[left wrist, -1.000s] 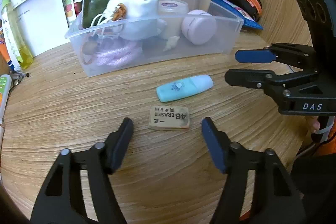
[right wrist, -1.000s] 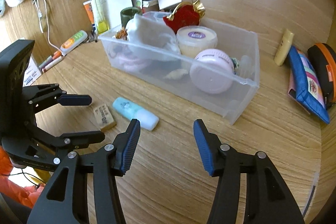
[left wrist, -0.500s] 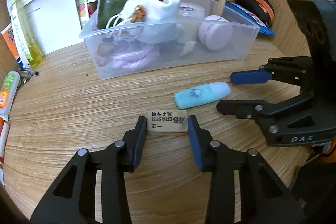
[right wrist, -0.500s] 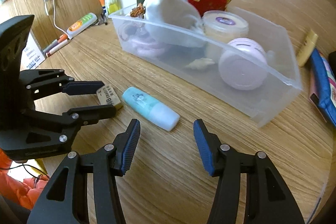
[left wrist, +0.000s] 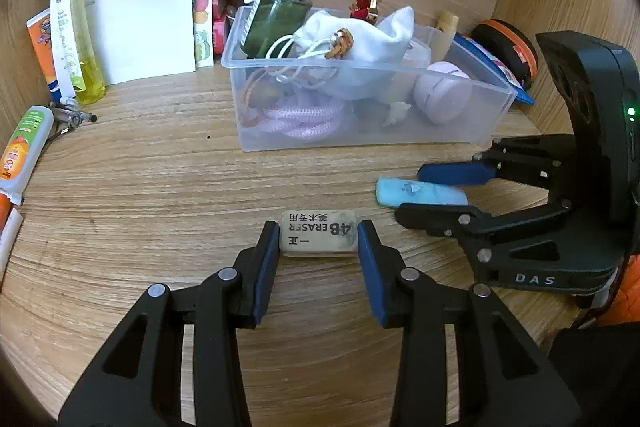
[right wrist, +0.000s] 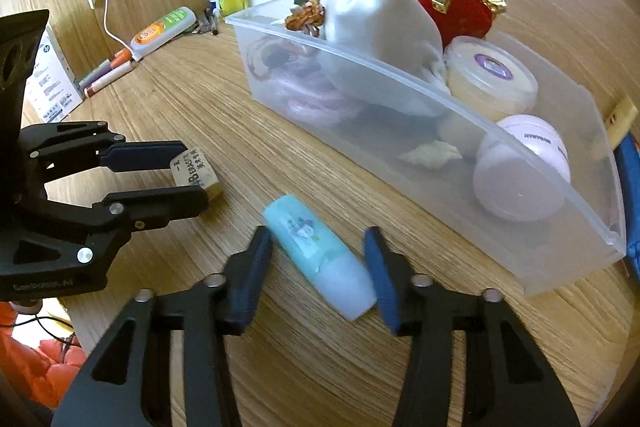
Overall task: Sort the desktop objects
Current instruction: 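Grasp the eraser with the left gripper while the right gripper grasps the light-blue tube, then carry the eraser with the left gripper while the right gripper carries the tube over the box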
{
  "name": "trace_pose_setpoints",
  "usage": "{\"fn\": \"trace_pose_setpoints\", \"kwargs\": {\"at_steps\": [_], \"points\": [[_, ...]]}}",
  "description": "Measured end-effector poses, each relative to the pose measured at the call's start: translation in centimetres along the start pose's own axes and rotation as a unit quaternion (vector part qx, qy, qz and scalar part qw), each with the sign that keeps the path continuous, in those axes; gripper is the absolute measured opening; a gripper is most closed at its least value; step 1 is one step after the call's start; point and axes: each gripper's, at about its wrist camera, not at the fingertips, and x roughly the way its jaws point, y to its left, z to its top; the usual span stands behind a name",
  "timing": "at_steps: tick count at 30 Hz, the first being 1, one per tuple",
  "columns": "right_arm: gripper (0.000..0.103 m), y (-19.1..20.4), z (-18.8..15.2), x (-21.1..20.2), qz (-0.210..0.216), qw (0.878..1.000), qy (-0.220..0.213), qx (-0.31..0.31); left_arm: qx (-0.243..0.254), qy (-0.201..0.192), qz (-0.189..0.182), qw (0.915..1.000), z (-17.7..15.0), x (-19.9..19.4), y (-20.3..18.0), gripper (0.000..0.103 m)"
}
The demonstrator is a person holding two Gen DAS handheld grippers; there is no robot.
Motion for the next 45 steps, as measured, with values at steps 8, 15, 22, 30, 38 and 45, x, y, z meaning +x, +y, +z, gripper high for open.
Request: {"fn": "trace_pose_setpoints", "kwargs": {"at_steps": [8, 15, 22, 30, 38, 45], "points": [[0.023, 0.4, -0.6, -0.1, 0.009, 1.0, -0.008, 0.02, -0.003, -0.014, -0.009, 0.9999, 0.6, -0.6, -0.2, 0.039], [0.023, 0.0, -0.8, -2.1, 0.006, 0.999, -0.036, 0.03, 0.001, -0.037, -0.007, 0.9993, 1.9, -1.9, -0.8, 0.039], [0.023, -0.5, -0.5, -5.7, -0.013, 0.996, -0.084, 0.023, 0.006, -0.064, -0.006, 0.9979, 3.5, -3.2, -1.9, 0.039], [0.023, -3.6, 0.2, -9.3, -0.037, 0.99, -0.132, 0.045, 0.015, -0.099, -0.013, 0.9949, 6.2, -4.6, -2.9, 0.039], [0.023, -6.2, 0.6, -11.0, -0.061, 0.984, -0.158, 0.064, 0.037, -0.116, -0.044, 0.9917, 9.1, -4.6, -4.7, 0.039], [0.023, -8.6, 2.0, -10.6, -0.077, 0.98, -0.163, 0.083, 0.058, -0.107, -0.065, 0.9904, 11.4, -2.7, -6.4, 0.039]]}}
